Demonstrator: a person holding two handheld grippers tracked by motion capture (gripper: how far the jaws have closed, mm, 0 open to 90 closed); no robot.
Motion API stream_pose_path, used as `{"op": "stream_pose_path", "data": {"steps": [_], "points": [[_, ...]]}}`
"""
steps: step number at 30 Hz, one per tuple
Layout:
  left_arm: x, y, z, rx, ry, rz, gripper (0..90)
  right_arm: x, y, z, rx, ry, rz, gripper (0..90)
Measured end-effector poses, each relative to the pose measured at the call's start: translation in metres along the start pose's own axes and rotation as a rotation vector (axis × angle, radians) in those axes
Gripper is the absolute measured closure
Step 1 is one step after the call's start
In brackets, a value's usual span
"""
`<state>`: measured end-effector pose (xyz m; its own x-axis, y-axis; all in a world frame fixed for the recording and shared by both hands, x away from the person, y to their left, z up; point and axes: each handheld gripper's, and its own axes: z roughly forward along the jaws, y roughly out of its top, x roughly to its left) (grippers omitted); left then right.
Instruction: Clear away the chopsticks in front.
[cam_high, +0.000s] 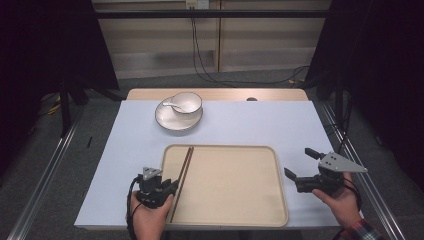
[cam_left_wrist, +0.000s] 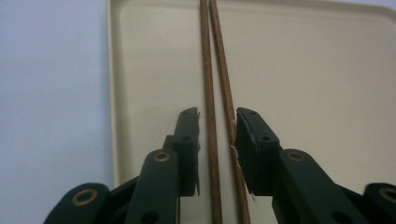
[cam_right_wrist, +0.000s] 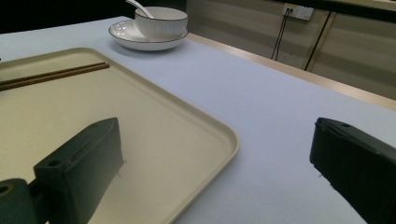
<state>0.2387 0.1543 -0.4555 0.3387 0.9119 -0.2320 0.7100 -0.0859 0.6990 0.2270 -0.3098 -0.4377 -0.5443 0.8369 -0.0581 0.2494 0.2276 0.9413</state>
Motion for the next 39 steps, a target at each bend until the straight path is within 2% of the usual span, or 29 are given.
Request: {"op": "stream_pose_path", "data": {"steps": [5,6,7,9,13,20,23,24,33,39], "points": [[0.001,0.003,0.001,-0.027,-0.009,0.004,60.6,0.002,0.001,-0.001,0.001,-0.003,-0.001,2.1],[0.001,0.005,0.001,-0.042,-0.014,0.003,60.6,0.003,0.001,-0.002,0.002,-0.006,-0.003,2.1],[0.002,0.006,0.001,-0.054,-0.015,0.007,55.8,0.003,0.001,-0.003,0.001,0.001,-0.006,2.1],[0.004,0.012,-0.002,-0.093,-0.019,0.008,52.2,0.003,0.002,-0.003,-0.003,-0.014,-0.007,2.1],[0.005,0.017,-0.007,-0.134,-0.023,0.016,49.9,0.003,0.003,-0.003,-0.004,-0.015,-0.003,2.1],[0.009,0.023,-0.005,-0.167,-0.042,0.021,42.7,0.002,0.002,-0.002,-0.003,-0.015,-0.007,2.0],[0.01,0.026,-0.004,-0.174,-0.049,0.036,38.4,0.001,0.002,-0.002,0.0,-0.016,-0.008,2.0],[0.01,0.026,-0.003,-0.184,-0.051,0.028,37.0,0.001,0.002,-0.002,0.0,-0.013,-0.006,2.0],[0.014,0.031,0.001,-0.208,-0.064,0.065,29.9,0.0,0.002,-0.003,0.002,-0.019,-0.002,2.0],[0.02,0.035,0.003,-0.256,-0.065,0.108,24.6,0.0,0.001,-0.003,0.004,-0.018,-0.004,2.0]]}}
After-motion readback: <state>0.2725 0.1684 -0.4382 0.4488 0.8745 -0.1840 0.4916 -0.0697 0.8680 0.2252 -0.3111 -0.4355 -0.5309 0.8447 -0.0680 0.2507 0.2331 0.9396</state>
